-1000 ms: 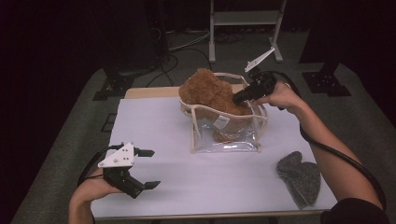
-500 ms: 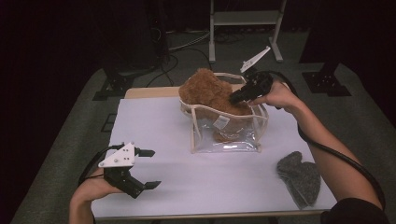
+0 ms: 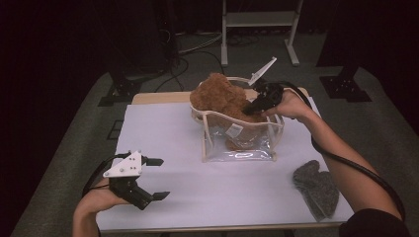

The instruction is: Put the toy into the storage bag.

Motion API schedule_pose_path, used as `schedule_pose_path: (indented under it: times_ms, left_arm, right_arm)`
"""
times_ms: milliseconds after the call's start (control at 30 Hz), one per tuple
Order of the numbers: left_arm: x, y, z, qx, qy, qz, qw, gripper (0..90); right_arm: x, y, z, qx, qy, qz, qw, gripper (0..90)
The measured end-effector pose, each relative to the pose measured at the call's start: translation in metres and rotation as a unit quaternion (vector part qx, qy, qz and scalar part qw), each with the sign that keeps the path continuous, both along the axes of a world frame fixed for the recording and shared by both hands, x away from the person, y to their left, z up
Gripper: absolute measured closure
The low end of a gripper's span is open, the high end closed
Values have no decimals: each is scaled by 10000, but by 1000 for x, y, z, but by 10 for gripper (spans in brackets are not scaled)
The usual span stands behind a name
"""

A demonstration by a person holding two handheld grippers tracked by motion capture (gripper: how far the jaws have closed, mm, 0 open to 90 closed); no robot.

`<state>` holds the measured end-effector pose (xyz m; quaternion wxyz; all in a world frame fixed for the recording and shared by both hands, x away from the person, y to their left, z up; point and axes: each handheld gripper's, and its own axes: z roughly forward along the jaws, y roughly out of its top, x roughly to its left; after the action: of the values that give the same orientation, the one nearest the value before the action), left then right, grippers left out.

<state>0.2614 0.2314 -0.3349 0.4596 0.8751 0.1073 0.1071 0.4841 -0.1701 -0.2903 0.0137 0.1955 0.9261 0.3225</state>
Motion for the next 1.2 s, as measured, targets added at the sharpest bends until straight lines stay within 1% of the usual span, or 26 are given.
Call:
schedule_pose_path:
  times_ms: [33,167,267,333,433,567,667,700,800,900,1067,1200]
  left_arm:
    - [0,0,0,15,-13,-7,10000,78]
    - [0,1,0,24,-3,-7,10000,79]
    - [0,1,0,39,3,-5,10000,78]
    - [-1,1,0,38,-4,-11,10000,78]
    - [-1,0,1,38,-14,-13,10000,79]
    - [-1,0,0,43,-14,-13,10000,78]
    - [-1,0,1,32,-17,-15,10000,78]
    - [-1,0,1,30,-19,-16,10000,78]
    - [-1,0,1,33,-17,-23,10000,78]
    - [-1,0,1,32,-11,-27,10000,78]
    - [-1,0,1,4,-24,-9,10000,78]
    - [-1,1,1,2,-15,-6,10000,79]
  right_arm:
    - [-1,0,-2,-49,41,-5,10000,887]
    - [-5,-4,-4,-98,23,-12,9999,892]
    - [-8,-5,-8,-242,42,-4,9997,895]
    - [-10,-5,-9,-273,21,7,9996,894]
    - [-10,-6,-8,-175,18,5,9998,890]
    - [-10,-7,-5,-15,-54,12,10000,871]
    - [-9,-8,-1,90,-48,19,9999,841]
    - [-9,-8,0,107,-79,45,9999,830]
    - [-10,-7,4,226,-120,103,9996,818]
    - [-10,-6,7,289,-134,105,9994,800]
    - [-8,-3,16,402,-233,113,9989,760]
    - [-4,3,23,562,-353,109,9977,718]
